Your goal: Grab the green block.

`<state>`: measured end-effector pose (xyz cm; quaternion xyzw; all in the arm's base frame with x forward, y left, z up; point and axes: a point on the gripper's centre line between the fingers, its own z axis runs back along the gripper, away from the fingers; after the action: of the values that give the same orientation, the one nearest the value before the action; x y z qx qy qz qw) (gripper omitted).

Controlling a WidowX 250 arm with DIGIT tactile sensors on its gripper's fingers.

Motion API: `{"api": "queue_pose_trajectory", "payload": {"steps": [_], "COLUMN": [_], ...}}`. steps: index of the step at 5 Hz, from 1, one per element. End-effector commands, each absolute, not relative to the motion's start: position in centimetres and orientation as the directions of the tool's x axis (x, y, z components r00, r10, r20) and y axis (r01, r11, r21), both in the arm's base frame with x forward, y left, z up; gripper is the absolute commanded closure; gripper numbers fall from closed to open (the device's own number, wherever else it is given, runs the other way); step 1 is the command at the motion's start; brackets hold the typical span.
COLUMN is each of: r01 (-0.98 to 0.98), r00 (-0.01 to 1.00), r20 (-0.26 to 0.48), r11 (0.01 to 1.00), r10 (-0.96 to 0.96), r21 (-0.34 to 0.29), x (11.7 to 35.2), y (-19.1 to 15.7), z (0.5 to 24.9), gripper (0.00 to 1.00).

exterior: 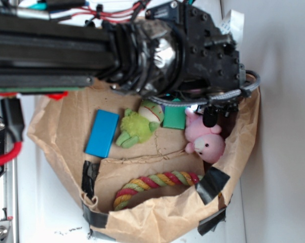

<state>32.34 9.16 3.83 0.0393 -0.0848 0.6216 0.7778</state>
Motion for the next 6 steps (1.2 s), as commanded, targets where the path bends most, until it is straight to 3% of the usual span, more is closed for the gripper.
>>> {"api": "queue_pose_trajectory", "payload": {"steps": [1,4,6], "r01": [-0.984,-0.991,-0.991], "r00": [0.174,0.102,0.093], "r20": [0.150,0.103,0.105], "r11": [0.178,0.109,0.102], "r10": [0.973,0.989,0.990], "r21": [-0.014,-0.071,-0.086], "x": [31.7,33.4,32.8], "y": [10.4,9.3,9.5], "z": [5.0,2.7,2.9], "gripper": [0.00,0.00,0.00]}}
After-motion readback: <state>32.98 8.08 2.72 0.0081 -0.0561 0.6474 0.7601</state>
